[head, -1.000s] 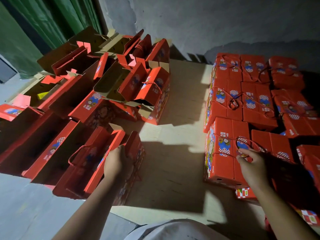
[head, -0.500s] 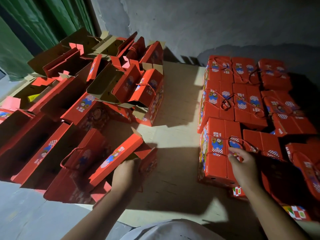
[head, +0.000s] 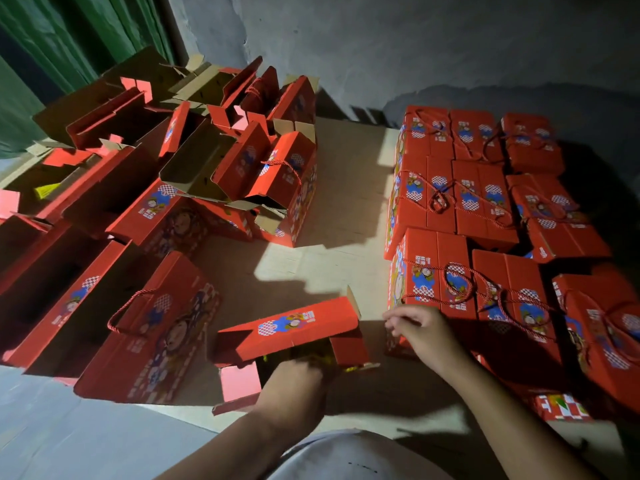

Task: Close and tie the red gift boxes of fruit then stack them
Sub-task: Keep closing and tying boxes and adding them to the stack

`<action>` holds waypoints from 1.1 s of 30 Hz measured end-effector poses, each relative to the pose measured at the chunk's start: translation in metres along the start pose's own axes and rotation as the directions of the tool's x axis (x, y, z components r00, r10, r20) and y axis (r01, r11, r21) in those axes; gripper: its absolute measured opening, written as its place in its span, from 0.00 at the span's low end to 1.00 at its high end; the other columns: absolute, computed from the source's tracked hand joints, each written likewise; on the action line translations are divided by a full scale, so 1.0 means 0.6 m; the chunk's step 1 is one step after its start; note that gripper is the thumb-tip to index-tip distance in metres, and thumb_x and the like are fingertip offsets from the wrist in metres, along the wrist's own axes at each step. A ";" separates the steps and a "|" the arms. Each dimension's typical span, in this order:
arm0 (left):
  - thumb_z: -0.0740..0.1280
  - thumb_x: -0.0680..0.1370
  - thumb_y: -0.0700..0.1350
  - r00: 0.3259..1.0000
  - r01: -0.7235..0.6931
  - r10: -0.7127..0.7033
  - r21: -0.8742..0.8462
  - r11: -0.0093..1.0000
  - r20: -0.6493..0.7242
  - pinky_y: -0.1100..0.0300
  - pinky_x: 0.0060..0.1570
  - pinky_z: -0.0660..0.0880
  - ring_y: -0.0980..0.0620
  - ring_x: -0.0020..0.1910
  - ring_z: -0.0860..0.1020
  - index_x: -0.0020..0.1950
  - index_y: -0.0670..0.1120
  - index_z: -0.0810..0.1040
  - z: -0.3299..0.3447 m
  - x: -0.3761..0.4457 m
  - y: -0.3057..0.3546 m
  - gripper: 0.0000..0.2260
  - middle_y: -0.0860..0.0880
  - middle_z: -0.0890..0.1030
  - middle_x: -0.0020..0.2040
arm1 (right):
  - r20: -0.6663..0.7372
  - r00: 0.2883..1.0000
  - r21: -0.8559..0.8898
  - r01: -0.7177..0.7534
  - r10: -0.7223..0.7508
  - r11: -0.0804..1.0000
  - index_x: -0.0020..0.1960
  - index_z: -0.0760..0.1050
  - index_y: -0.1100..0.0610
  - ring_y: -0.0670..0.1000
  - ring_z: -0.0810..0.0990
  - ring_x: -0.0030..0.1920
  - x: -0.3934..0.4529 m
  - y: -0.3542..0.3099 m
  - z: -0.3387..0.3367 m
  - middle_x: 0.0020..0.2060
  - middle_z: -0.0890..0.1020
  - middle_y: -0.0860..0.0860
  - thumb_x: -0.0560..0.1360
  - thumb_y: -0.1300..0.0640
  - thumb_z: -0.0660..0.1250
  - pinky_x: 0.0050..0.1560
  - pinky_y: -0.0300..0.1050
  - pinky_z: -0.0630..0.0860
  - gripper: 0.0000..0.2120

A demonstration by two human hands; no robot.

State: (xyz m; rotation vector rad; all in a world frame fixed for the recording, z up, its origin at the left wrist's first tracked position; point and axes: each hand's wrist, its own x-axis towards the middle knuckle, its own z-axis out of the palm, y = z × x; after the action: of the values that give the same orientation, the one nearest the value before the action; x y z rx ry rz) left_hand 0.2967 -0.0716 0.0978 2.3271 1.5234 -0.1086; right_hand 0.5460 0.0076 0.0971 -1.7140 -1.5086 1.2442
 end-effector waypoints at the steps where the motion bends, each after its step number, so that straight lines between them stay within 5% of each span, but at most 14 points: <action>1: 0.59 0.75 0.41 0.999 -0.017 0.014 0.046 0.999 0.047 0.50 0.47 0.77 0.46 0.52 0.80 0.54 0.51 0.79 0.004 0.000 0.005 0.13 0.50 0.82 0.53 | 0.061 0.998 -0.049 -0.003 0.006 0.999 0.45 0.85 0.51 0.49 0.84 0.37 -0.004 0.001 0.006 0.38 0.87 0.50 0.78 0.67 0.68 0.46 0.45 0.79 0.13; 6: 0.56 0.78 0.41 0.978 -0.173 0.146 0.187 0.967 0.150 0.51 0.55 0.75 0.47 0.59 0.77 0.60 0.50 0.79 0.016 -0.006 0.013 0.16 0.50 0.80 0.59 | 0.157 0.983 -0.327 -0.036 0.092 0.944 0.42 0.83 0.55 0.52 0.84 0.37 -0.022 0.009 0.013 0.37 0.85 0.52 0.79 0.53 0.69 0.49 0.53 0.80 0.10; 9: 0.56 0.79 0.41 0.976 -0.184 0.151 0.219 0.958 0.158 0.52 0.57 0.75 0.47 0.61 0.76 0.61 0.50 0.79 0.019 -0.012 0.010 0.16 0.50 0.79 0.61 | 0.181 0.978 -0.334 -0.038 0.103 0.942 0.43 0.84 0.48 0.45 0.83 0.35 -0.046 0.004 0.004 0.37 0.85 0.44 0.80 0.51 0.69 0.42 0.43 0.80 0.08; 12: 0.58 0.80 0.42 0.976 -0.160 0.128 0.182 0.970 0.173 0.50 0.54 0.77 0.46 0.59 0.77 0.62 0.50 0.79 0.016 -0.016 0.011 0.15 0.49 0.79 0.60 | 0.316 0.936 -0.299 -0.057 0.155 0.953 0.57 0.83 0.43 0.38 0.82 0.40 -0.072 0.002 0.020 0.41 0.85 0.44 0.81 0.53 0.68 0.41 0.27 0.72 0.09; 15: 0.56 0.82 0.59 0.994 -0.074 0.073 0.011 0.997 0.083 0.51 0.50 0.78 0.49 0.55 0.80 0.61 0.52 0.77 0.000 -0.024 0.012 0.17 0.53 0.81 0.58 | 0.372 0.918 -0.271 -0.033 0.137 0.962 0.72 0.73 0.38 0.37 0.79 0.51 -0.082 0.001 0.050 0.51 0.80 0.39 0.84 0.52 0.64 0.54 0.31 0.70 0.19; 17: 0.50 0.81 0.67 0.998 0.040 -0.035 -0.102 0.994 0.046 0.53 0.47 0.79 0.50 0.51 0.81 0.62 0.53 0.76 -0.017 -0.038 0.006 0.24 0.53 0.82 0.53 | 0.375 0.919 -0.303 -0.004 0.123 0.953 0.76 0.65 0.34 0.37 0.77 0.43 -0.079 -0.005 0.058 0.44 0.78 0.41 0.84 0.51 0.63 0.50 0.32 0.70 0.24; 21: 0.57 0.83 0.56 0.971 0.200 -0.227 -0.263 0.944 -0.079 0.53 0.43 0.80 0.51 0.46 0.83 0.63 0.59 0.72 -0.047 -0.059 -0.034 0.11 0.55 0.84 0.50 | 0.384 0.919 -0.374 0.068 0.088 0.925 0.78 0.50 0.28 0.43 0.75 0.36 -0.065 -0.019 0.051 0.40 0.77 0.51 0.83 0.53 0.65 0.44 0.37 0.75 0.35; 24: 0.64 0.80 0.47 0.915 0.249 -0.324 -0.297 0.922 -0.239 0.52 0.43 0.81 0.50 0.50 0.82 0.68 0.61 0.71 -0.065 -0.071 -0.071 0.17 0.56 0.81 0.58 | 0.403 0.914 -0.532 0.188 0.051 0.826 0.78 0.41 0.28 0.46 0.74 0.33 -0.054 -0.038 0.051 0.38 0.77 0.52 0.81 0.53 0.65 0.34 0.40 0.71 0.41; 27: 0.70 0.76 0.39 0.872 0.312 -0.370 -0.218 0.925 -0.321 0.50 0.44 0.79 0.46 0.55 0.75 0.68 0.58 0.73 -0.067 -0.080 -0.107 0.24 0.52 0.74 0.57 | 0.431 0.899 -0.640 0.237 0.085 0.731 0.80 0.39 0.33 0.50 0.79 0.35 -0.043 -0.066 0.059 0.36 0.79 0.52 0.80 0.53 0.67 0.37 0.51 0.78 0.44; 30: 0.72 0.73 0.36 0.833 0.426 -0.435 -0.105 0.898 -0.341 0.43 0.49 0.78 0.39 0.61 0.68 0.69 0.53 0.74 -0.064 -0.086 -0.142 0.26 0.43 0.69 0.63 | 0.412 0.898 -0.757 0.244 0.152 0.607 0.82 0.41 0.40 0.52 0.80 0.43 -0.037 -0.093 0.071 0.43 0.80 0.53 0.79 0.51 0.71 0.39 0.46 0.75 0.46; 33: 0.67 0.79 0.41 0.806 0.490 -0.547 -0.263 0.831 -0.229 0.42 0.55 0.77 0.38 0.67 0.67 0.72 0.58 0.71 -0.059 -0.087 -0.166 0.23 0.42 0.68 0.69 | 0.383 0.906 -0.835 0.257 0.179 0.487 0.83 0.45 0.46 0.57 0.81 0.54 -0.035 -0.112 0.092 0.51 0.82 0.55 0.79 0.54 0.70 0.52 0.52 0.80 0.44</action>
State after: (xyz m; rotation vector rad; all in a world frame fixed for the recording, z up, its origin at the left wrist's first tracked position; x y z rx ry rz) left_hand 0.1806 -0.0695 0.1190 1.7712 2.1889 0.2543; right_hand 0.4672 -0.0066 0.1370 -2.0135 -2.8114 0.8457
